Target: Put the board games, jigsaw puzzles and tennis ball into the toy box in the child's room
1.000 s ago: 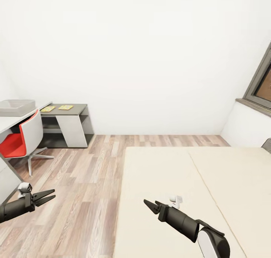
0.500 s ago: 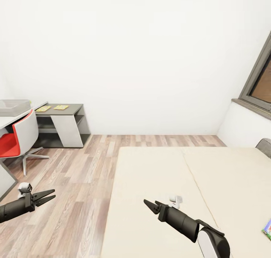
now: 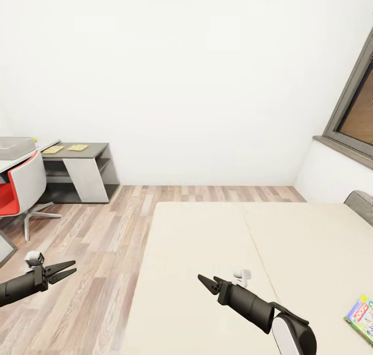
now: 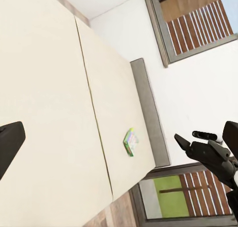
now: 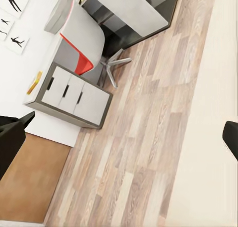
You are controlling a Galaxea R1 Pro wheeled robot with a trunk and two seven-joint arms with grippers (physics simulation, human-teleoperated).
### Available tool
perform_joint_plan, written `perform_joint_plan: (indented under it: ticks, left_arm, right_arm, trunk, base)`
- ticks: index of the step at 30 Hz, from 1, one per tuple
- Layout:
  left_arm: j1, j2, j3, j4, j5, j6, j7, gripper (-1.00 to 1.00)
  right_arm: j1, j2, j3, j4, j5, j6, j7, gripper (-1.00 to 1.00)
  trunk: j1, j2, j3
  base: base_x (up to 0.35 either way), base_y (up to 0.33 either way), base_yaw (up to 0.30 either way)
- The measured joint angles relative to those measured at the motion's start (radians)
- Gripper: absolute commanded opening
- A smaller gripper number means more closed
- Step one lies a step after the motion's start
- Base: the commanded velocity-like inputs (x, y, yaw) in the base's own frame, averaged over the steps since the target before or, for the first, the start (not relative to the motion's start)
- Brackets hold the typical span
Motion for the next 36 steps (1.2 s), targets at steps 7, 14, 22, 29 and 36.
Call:
perform_joint_plan:
  ticks: [7,14,22,29,36]
  left_arm:
    - [0.0,0.0,0.0,0.0,0.0,0.0,0.0,1.0]
    - [0.0,0.0,0.0,0.0,0.0,0.0,0.0,1.0]
    - [0.0,0.0,0.0,0.0,0.0,0.0,0.0,1.0]
    - [0.0,0.0,0.0,0.0,0.0,0.0,0.0,1.0]
    - [0.0,0.0,0.0,0.0,0.0,0.0,0.0,1.0]
  right_arm:
    - [0.0,0.0,0.0,0.0,0.0,0.0,0.0,1.0]
    - [0.0,0.0,0.0,0.0,0.0,0.0,0.0,1.0]
    - [0.0,-0.001,0.0,0.0,0.0,0.0,0.0,1.0]
    - [0.0,0.0,0.0,0.0,0.0,0.0,0.0,1.0]
    - [0.0,0.0,0.0,0.0,0.0,0.0,0.0,1.0]
  trunk:
    - [0.0,0.0,0.0]
    - [0.0,0.0,0.0]
    - [0.0,0.0,0.0]
    - [0.0,0.0,0.0]
    - [0.0,0.0,0.0]
  base:
    - [0.0,-0.234,0.0]
    - [0.0,-0.234,0.0]
    - [0.0,-0.234,0.0]
    - [0.0,-0.234,0.0]
    - [0.0,-0.234,0.0]
